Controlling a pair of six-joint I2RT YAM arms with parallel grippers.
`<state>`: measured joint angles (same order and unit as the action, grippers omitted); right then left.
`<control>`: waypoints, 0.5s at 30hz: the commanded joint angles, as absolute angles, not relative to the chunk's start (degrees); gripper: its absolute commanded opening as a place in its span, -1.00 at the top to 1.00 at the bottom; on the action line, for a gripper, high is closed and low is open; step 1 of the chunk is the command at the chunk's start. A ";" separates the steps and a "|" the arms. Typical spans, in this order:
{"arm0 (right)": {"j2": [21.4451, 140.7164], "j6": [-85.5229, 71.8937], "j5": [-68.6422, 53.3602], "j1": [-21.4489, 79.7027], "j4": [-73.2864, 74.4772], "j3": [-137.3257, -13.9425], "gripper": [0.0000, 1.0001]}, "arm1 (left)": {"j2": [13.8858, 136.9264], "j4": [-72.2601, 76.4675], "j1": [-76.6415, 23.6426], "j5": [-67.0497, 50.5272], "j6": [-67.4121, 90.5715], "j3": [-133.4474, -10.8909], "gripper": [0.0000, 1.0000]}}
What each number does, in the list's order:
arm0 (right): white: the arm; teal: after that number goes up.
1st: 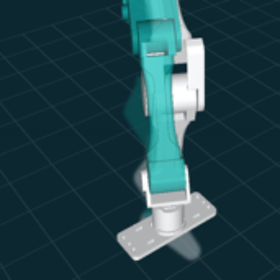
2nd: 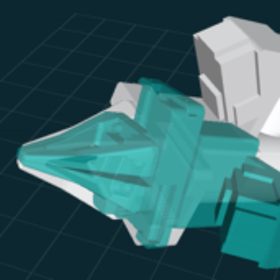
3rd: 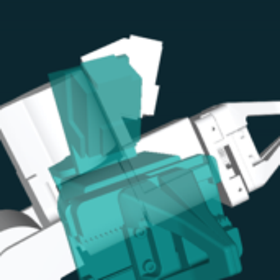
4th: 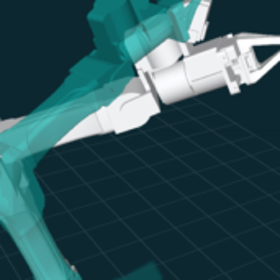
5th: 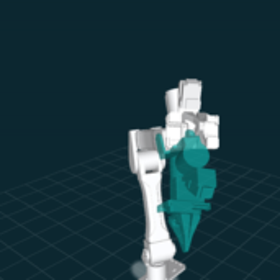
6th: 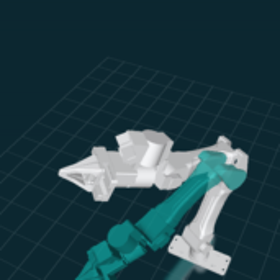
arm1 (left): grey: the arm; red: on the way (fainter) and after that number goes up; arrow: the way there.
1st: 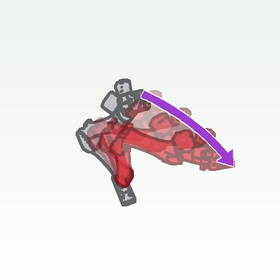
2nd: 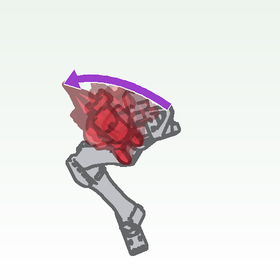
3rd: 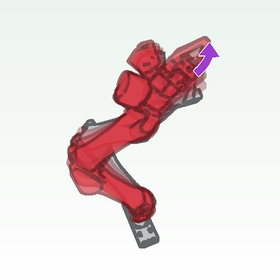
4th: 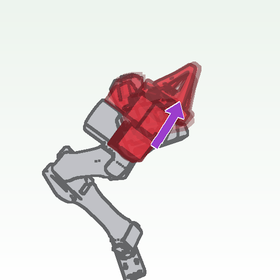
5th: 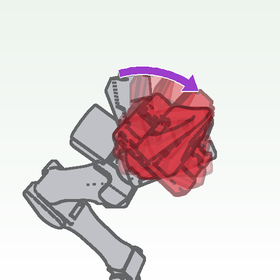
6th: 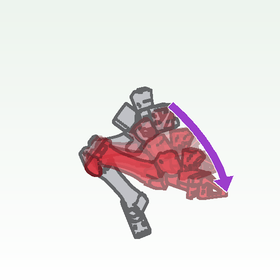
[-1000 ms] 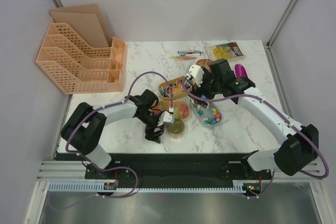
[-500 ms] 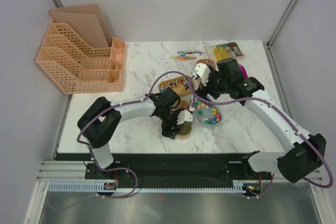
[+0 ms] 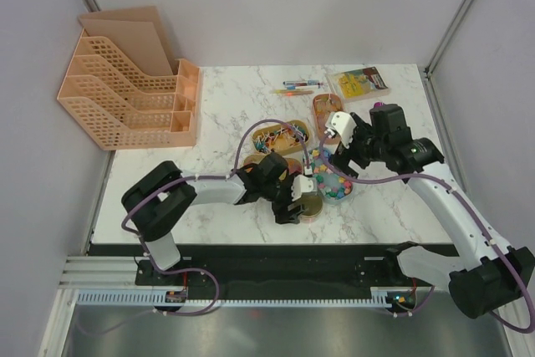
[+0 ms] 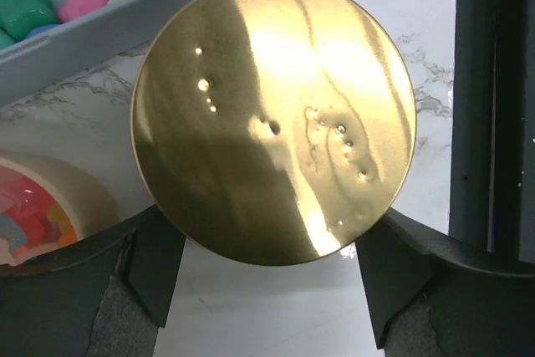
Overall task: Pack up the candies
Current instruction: Move the packing bottle to the center of the board.
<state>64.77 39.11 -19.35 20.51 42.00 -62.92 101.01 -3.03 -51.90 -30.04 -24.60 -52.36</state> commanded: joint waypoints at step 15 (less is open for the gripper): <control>64.77 51.67 -33.39 18.19 46.14 -53.97 -0.96 | 117.49 24.35 -55.28 -27.87 -20.74 -37.95 -0.81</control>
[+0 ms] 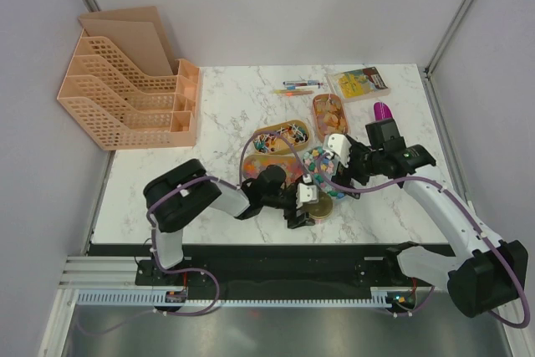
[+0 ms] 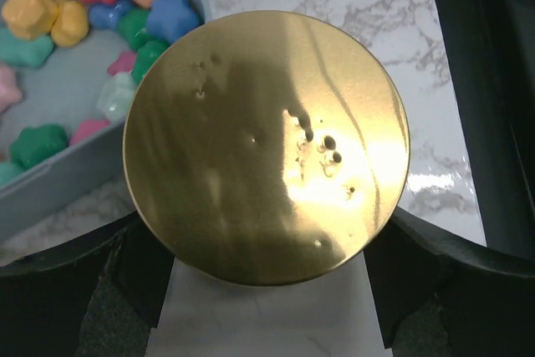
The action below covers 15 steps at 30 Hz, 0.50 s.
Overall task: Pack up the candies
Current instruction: Move the packing bottle to the center of the board.
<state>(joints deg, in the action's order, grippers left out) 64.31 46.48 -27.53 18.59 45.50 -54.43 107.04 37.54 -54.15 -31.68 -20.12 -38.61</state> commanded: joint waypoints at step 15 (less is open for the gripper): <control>69.52 85.15 -35.60 11.96 72.93 -57.40 -0.96 | 126.65 29.26 -56.69 -31.55 -19.16 -42.62 -0.74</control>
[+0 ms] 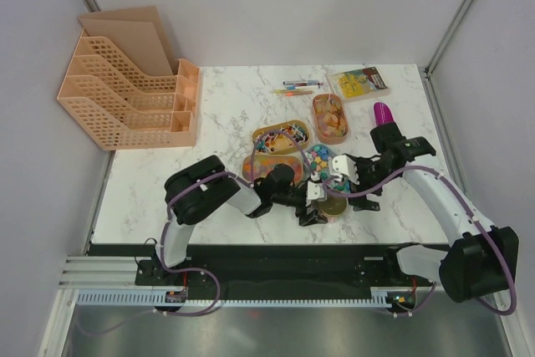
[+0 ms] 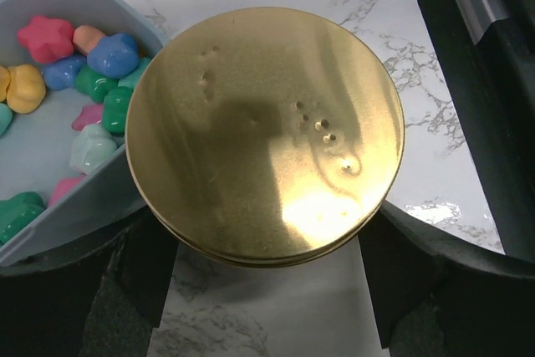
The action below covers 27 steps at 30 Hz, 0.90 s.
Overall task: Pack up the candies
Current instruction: Move the packing bottle to the center of the board, then screw the bottle lid onto the packing bottle.
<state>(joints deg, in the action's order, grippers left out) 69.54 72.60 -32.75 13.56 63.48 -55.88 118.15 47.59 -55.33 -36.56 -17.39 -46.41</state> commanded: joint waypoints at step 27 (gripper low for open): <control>84.03 103.97 -38.15 10.90 71.28 -58.54 -0.96 | 134.56 19.34 -56.78 -34.54 -18.37 -51.33 0.69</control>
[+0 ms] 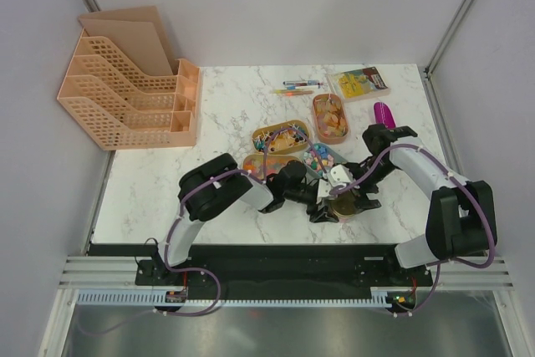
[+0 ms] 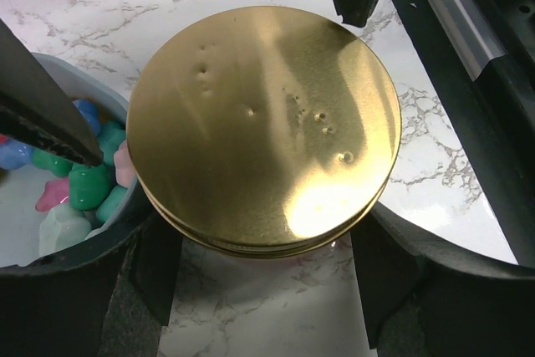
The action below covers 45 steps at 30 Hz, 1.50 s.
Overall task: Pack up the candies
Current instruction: Screw the bottle lid onto the packing bottle.
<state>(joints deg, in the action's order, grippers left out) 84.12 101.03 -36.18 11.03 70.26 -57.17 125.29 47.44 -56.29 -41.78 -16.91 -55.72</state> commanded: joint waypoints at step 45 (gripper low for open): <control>63.97 90.97 -26.09 5.29 73.75 -48.68 -0.96 | 138.60 12.31 -54.41 -32.87 -14.68 -55.46 0.95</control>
<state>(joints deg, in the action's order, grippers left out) 61.54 92.03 -23.62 7.64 72.42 -44.18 128.18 44.71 -56.31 -44.12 -17.21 -60.77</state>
